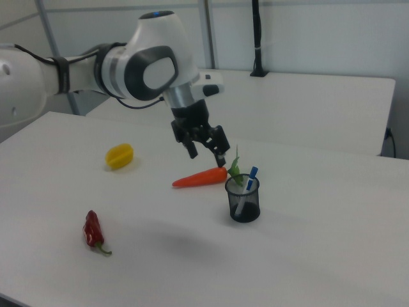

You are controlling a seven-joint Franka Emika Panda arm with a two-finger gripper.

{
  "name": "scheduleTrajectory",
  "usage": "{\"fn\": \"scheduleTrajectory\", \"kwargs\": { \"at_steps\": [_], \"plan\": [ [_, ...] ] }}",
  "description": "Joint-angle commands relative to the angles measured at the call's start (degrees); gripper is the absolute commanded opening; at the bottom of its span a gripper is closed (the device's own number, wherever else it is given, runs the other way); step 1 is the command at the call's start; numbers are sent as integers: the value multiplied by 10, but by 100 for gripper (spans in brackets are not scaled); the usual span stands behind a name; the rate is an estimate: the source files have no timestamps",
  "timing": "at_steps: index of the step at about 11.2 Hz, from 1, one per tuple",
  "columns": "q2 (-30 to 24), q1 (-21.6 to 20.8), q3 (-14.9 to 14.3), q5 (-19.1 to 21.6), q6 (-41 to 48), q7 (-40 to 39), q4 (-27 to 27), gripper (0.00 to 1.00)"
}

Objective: Take marker pen
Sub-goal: 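Move the gripper over the black mesh pen cup and lower onto the marker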

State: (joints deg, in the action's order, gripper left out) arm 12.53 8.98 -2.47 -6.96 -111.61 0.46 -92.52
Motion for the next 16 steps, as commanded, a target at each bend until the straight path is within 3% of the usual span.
{"fn": "scheduleTrajectory", "kwargs": {
  "at_steps": [1, 8, 10, 12, 16],
  "plan": [
    [22, 21, -3, 9, -91, -15, -5, 100],
    [107, 35, -3, 10, -279, -7, -5, 96],
    [125, 35, -3, 10, -317, -7, -5, 83],
    [137, 34, -3, 10, -349, -5, -5, 62],
    [144, 33, -3, 10, -368, -2, -6, 37]
  ]
}}
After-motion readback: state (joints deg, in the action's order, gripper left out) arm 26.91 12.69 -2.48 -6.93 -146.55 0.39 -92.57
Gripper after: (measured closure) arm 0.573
